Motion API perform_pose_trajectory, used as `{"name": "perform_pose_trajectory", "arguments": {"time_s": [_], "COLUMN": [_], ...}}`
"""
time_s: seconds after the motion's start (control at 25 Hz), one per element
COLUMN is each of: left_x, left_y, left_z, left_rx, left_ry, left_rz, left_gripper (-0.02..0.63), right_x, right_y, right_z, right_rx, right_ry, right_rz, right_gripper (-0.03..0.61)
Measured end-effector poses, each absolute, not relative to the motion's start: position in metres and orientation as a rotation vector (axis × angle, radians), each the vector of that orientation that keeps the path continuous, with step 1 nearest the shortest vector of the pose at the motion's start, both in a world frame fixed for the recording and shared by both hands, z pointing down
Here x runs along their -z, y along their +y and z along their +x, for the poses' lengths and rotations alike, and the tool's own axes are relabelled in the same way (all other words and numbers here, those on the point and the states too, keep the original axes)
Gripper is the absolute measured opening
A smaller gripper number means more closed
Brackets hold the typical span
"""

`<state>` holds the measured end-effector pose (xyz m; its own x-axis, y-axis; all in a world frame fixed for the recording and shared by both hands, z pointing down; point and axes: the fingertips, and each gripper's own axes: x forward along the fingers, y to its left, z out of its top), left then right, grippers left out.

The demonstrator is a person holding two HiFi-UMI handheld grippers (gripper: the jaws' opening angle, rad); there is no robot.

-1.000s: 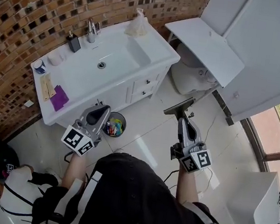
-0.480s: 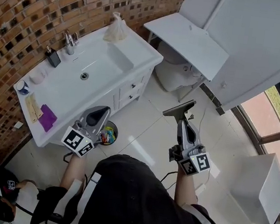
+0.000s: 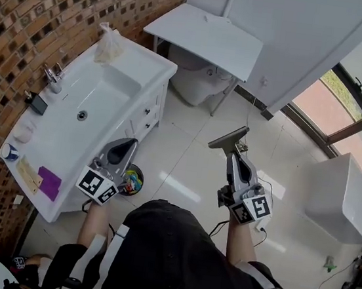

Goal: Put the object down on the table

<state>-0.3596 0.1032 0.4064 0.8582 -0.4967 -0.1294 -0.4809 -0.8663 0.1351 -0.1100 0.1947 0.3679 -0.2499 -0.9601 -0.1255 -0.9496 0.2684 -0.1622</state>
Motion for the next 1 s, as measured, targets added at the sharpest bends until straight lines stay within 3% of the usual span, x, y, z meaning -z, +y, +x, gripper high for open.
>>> {"name": "perform_pose_trajectory", "arguments": {"time_s": [1.0], "left_x": [-0.401], "left_y": [0.125], "left_z": [-0.186], "left_rx": [0.149], "left_ry": [-0.380], "left_rz": [2.999], "left_gripper": [0.000], "right_x": [-0.364], "right_y": [0.287], "right_z": [0.034], "right_rx": [0.044], "right_ry": [2.035], "right_rz": [-2.074], "right_gripper": [0.006]}}
